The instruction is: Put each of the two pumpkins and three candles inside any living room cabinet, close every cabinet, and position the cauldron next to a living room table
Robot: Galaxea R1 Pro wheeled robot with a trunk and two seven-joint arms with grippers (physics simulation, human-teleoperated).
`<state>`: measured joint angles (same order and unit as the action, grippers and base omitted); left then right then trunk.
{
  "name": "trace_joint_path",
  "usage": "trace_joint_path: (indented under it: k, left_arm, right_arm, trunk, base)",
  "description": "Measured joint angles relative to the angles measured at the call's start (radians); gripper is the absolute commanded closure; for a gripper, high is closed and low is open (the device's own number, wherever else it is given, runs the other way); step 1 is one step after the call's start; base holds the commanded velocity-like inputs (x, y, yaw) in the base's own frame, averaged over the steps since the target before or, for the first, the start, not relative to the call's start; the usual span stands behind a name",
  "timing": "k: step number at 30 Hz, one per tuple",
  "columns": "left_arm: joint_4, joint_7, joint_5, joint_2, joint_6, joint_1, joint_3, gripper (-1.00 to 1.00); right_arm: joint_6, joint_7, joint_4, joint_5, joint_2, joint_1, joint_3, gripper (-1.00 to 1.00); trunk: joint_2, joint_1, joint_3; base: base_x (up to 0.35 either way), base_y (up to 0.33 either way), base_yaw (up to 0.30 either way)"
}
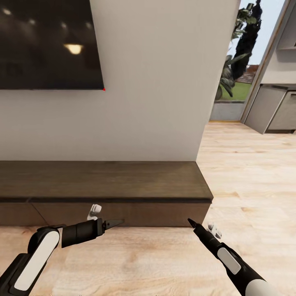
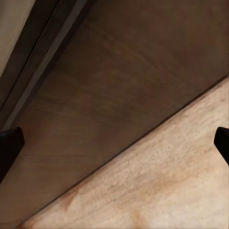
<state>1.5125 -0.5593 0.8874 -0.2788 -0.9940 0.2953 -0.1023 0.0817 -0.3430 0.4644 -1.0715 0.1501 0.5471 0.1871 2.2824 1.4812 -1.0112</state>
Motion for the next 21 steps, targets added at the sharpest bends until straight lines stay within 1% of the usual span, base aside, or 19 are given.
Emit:
trace_joint_path:
  k: [6,9,10,11,14,16,21]
  left_arm:
    - [-0.001,0.000,0.002,-0.001,0.000,0.000,0.002,-1.00]
    - [-0.002,0.000,0.002,-0.002,0.000,0.000,0.002,-1.00]
    - [-0.002,0.000,0.002,-0.003,0.000,0.000,0.002,-1.00]
    - [-0.002,0.000,0.002,-0.002,0.000,0.000,0.002,-1.00]
    - [-0.002,0.000,0.003,-0.002,0.000,0.000,0.001,-1.00]
    - [-0.002,-0.001,0.003,-0.003,-0.001,0.000,0.001,-1.00]
    - [-0.002,-0.002,0.005,-0.002,-0.001,0.000,0.001,-1.00]
  right_arm:
    - [-0.007,-0.022,0.000,-0.003,0.000,0.000,-0.003,-1.00]
    - [0.003,-0.098,0.000,-0.005,0.001,0.000,-0.005,-1.00]
    - [0.005,-0.111,-0.001,-0.006,0.001,0.000,-0.005,-1.00]
    - [0.016,-0.139,-0.001,-0.015,0.001,0.000,-0.005,-1.00]
    - [0.042,-0.164,0.000,-0.063,0.002,0.000,-0.006,-1.00]
    - [0.059,-0.168,0.000,-0.102,0.002,0.000,-0.007,-1.00]
    - [0.068,-0.165,-0.001,-0.156,0.002,0.000,-0.008,-1.00]
  trunk:
    - [0.042,0.023,-0.019]
    - [0.063,0.035,-0.028]
    - [0.070,0.038,-0.031]
    - [0.077,0.042,-0.034]
    - [0.098,0.054,-0.044]
    - [0.112,0.061,-0.050]
    - [0.147,0.081,-0.066]
  base:
    - [0.000,0.000,0.000]
    - [0.000,0.000,0.000]
    - [0.000,0.000,0.000]
    - [0.000,0.000,0.000]
    - [0.000,0.000,0.000]
    - [0.000,0.000,0.000]
    - [0.000,0.000,0.000]
